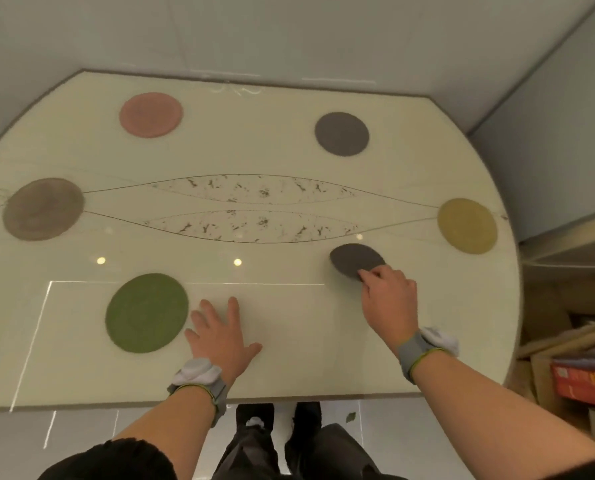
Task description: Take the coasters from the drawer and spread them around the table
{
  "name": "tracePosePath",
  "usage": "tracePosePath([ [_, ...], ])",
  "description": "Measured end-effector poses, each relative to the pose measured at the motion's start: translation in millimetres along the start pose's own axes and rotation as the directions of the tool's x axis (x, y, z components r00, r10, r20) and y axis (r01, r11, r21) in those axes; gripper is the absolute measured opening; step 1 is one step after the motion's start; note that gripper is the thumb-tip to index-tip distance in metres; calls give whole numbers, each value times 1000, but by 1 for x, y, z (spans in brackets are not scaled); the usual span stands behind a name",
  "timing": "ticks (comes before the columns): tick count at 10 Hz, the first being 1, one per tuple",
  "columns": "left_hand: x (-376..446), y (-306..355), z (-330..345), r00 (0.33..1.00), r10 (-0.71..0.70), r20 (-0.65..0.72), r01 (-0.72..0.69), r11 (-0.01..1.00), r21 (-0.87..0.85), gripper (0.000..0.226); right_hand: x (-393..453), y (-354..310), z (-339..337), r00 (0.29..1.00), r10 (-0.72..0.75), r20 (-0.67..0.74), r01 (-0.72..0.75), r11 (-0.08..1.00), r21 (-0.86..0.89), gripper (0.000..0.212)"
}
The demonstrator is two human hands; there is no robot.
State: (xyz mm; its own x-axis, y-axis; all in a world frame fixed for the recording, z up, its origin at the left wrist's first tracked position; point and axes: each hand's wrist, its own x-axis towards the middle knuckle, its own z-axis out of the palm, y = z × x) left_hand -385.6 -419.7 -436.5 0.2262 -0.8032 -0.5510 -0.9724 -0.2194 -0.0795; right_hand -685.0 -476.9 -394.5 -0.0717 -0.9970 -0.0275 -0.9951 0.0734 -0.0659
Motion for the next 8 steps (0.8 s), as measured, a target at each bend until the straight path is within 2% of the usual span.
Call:
tracePosePath([
  [1, 0, 2, 1, 1000, -15, -10, 15, 1000, 16, 114, -33, 8, 28, 990, -57, 126, 59, 998, -16, 31],
  [2, -2, 2, 0, 1000, -21, -19, 22, 1000, 6, 113, -61, 8, 42, 982, -75, 173, 78, 997, -9, 37],
  [3, -2, 3, 3, 999, -28, -29, 28, 999, 15, 112, -67, 10, 48, 987, -72, 144, 76, 997, -24, 41],
  [5, -24, 15, 5, 997, -51, -56, 52, 998, 26, 92, -70, 13, 43, 973, -46, 226, 77, 988, -131, 48],
  [6, -48, 17, 9, 997, -28, -66, 30, 999, 21, 82, -79, 6, 42, 961, -22, 275, 60, 990, -128, 45],
  [8, -113, 9, 0, 992, -16, -128, 11, 999, -42, 74, -106, -12, 1, 934, -65, 351, 99, 992, -80, 42],
])
